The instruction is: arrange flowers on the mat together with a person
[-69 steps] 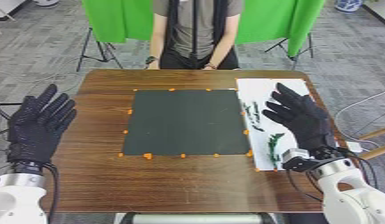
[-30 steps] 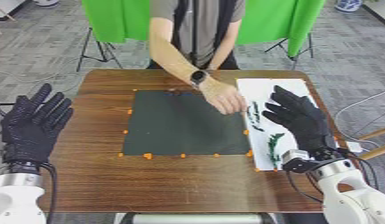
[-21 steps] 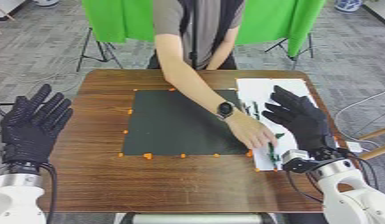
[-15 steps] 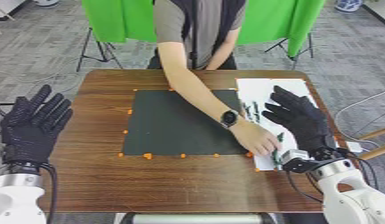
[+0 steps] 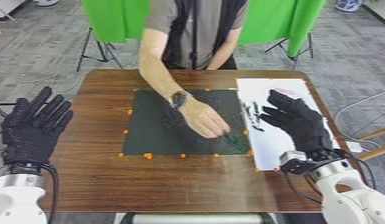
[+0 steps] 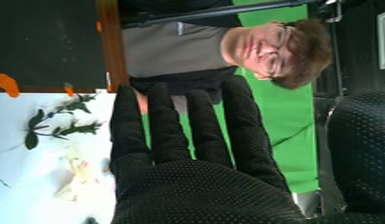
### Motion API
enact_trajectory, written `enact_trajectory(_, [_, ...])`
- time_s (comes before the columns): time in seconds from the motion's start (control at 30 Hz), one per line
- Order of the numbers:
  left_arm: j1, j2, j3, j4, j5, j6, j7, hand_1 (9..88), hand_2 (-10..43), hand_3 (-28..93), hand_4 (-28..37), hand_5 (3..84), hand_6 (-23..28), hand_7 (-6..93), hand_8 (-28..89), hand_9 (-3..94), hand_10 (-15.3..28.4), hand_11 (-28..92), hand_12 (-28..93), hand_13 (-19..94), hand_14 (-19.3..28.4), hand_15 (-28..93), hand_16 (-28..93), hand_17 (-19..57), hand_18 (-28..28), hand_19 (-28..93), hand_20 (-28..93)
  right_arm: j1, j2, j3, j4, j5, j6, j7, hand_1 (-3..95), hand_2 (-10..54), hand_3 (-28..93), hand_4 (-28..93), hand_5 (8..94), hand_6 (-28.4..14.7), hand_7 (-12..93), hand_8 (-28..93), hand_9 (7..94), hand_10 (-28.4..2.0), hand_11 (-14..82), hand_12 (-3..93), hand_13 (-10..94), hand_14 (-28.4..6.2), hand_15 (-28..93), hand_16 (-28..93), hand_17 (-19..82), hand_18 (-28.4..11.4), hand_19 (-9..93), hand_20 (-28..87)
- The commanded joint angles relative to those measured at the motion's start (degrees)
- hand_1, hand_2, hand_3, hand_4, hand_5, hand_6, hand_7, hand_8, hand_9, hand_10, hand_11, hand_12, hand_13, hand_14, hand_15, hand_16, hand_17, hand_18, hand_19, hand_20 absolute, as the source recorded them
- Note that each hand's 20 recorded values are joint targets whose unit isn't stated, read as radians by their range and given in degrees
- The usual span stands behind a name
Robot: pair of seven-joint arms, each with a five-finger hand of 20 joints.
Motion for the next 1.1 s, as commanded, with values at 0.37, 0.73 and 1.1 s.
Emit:
enact_trajectory(0.37, [1.06,-0.87,0.37,-0.07,-0.56,0.78,-0.61,25.4,14.5,68,-28.3,36.5,6.5,12.3,-10,31.5,15.3,17,8,21,13.4,25,-7,-5.6,12.7,31,11,-0.64,-0.61,0.28,-0.41,0.2,-0.56,1.99,12.9,13.2,71,-26,39.2,-1.8,13,-9,33.8,-11.7,2.5,11.1,29,-14.2,7,20,11,-17.2,31,13])
enact_trajectory(0.73, [0.92,-0.87,0.38,-0.03,-0.91,1.27,-0.57,25.8,14.8,69,-28.3,36.9,6.8,12.6,-10,31.8,15.6,17,8,21,13.7,26,-8,-5.6,12.8,31,11,-0.76,-0.6,0.64,-0.31,0.11,-1.05,1.83,13.1,13.3,71,-25,39.4,-1.8,13,-9,34.1,-11.9,2.6,11.3,29,-14.4,7,20,11,-17.2,31,13])
enact_trajectory(1.1, [0.87,-0.65,0.43,0.12,-1.47,0.85,-0.21,25.8,14.6,69,-28.3,37.0,6.9,12.7,-10,31.8,15.5,17,8,21,13.7,26,-8,-5.5,12.7,31,11,-0.8,-0.5,1.08,-0.21,0.01,-1.39,1.56,13.3,12.4,71,-25,37.8,-2.1,12,-9,32.7,-13.2,2.2,11.6,29,-14.8,7,20,11,-17.0,31,12])
